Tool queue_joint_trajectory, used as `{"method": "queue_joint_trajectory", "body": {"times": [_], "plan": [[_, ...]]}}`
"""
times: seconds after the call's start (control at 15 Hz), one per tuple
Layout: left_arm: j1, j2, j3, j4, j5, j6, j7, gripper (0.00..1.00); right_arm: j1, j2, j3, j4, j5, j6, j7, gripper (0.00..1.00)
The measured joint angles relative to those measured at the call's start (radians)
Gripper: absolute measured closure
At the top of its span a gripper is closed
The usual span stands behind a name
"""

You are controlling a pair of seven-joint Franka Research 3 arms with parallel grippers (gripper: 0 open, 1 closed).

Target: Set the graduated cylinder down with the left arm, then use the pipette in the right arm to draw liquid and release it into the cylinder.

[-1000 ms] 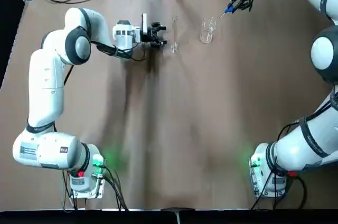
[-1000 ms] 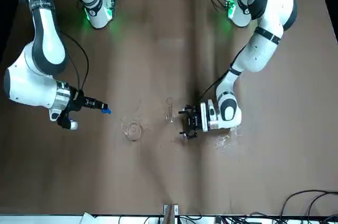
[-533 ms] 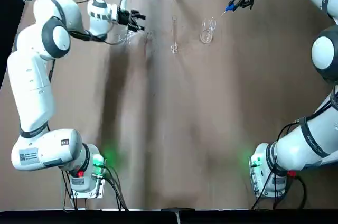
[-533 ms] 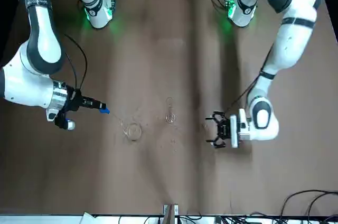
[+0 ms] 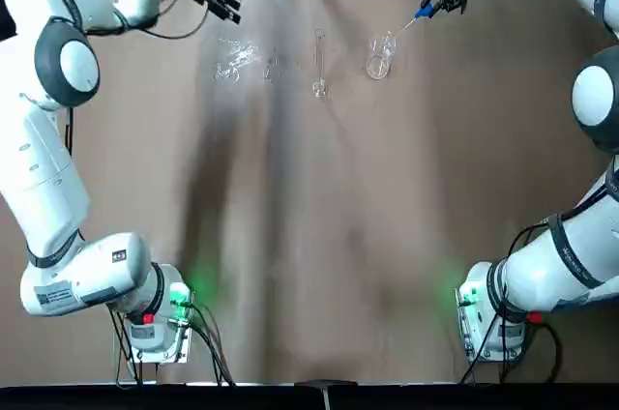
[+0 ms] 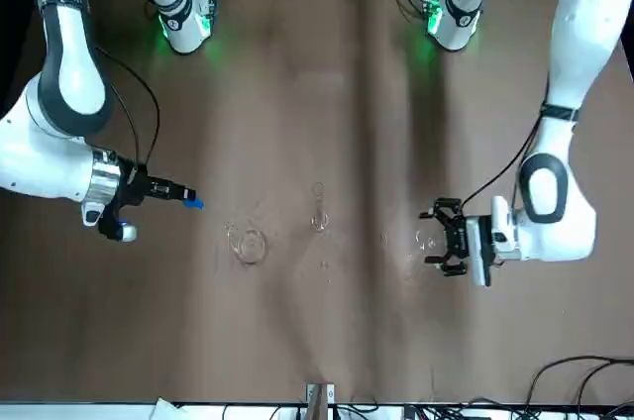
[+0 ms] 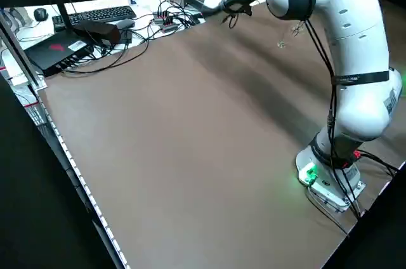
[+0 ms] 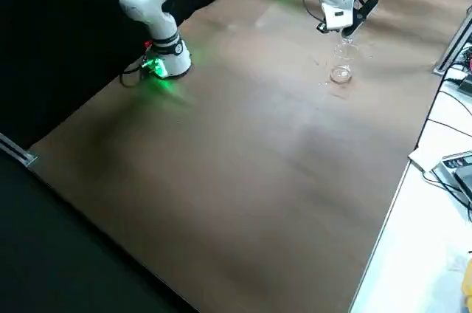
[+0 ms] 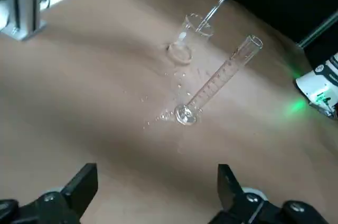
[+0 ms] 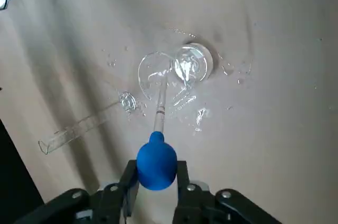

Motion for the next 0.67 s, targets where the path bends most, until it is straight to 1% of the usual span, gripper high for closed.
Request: {"method": "queue_joint_trajectory", "body": {"times": [0.13, 0.2, 0.27, 0.47, 0.67], "plan": [[0.017, -0.060, 0.000, -0.001, 0.088, -0.032, -0.184, 0.00, -0.005, -0.002, 0.000, 0.008, 0.000, -0.018, 0.000, 0.66], [0.032, -0.129, 0.001, -0.007, 0.221, -0.050, -0.410, 0.00, -0.012, -0.004, 0.000, 0.018, 0.000, -0.035, 0.000, 0.66], [0.039, -0.164, 0.001, -0.010, 0.290, -0.072, -0.523, 0.00, -0.016, -0.005, 0.000, 0.022, 0.000, -0.043, 0.001, 0.66], [0.054, -0.260, 0.001, -0.015, 0.464, -0.180, -0.844, 0.00, -0.026, -0.008, 0.000, 0.026, 0.002, -0.057, 0.001, 0.66], [0.058, -0.345, 0.001, -0.019, 0.638, -0.277, -1.122, 0.00, -0.027, -0.009, 0.000, 0.032, 0.002, -0.059, 0.002, 0.66]]}}
